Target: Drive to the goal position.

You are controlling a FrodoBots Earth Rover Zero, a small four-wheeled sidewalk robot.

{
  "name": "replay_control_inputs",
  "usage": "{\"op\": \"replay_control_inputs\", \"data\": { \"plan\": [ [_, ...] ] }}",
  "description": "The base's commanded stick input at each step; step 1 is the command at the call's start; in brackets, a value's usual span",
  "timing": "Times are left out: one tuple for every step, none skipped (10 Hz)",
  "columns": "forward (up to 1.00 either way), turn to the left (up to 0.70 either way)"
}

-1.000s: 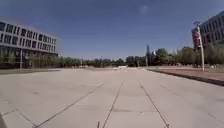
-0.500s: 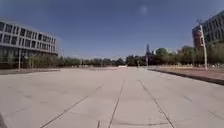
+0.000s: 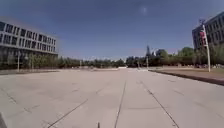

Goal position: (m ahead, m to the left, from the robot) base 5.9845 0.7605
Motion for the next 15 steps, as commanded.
{"op": "replay_control_inputs", "data": {
  "plan": [
    [0.7, 0.0],
    [0.7, 0.0],
    [0.7, 0.0],
    [0.7, 0.0],
    [0.7, 0.0],
    [0.7, 0.0],
    [0.7, 0.0],
    [0.7, 0.0],
    [0.7, 0.0],
    [0.7, 0.0],
    [0.7, 0.0],
    [0.7, 0.0],
    [0.7, 0.0],
    [0.7, 0.0],
    [0.7, 0.0]
  ]
}}
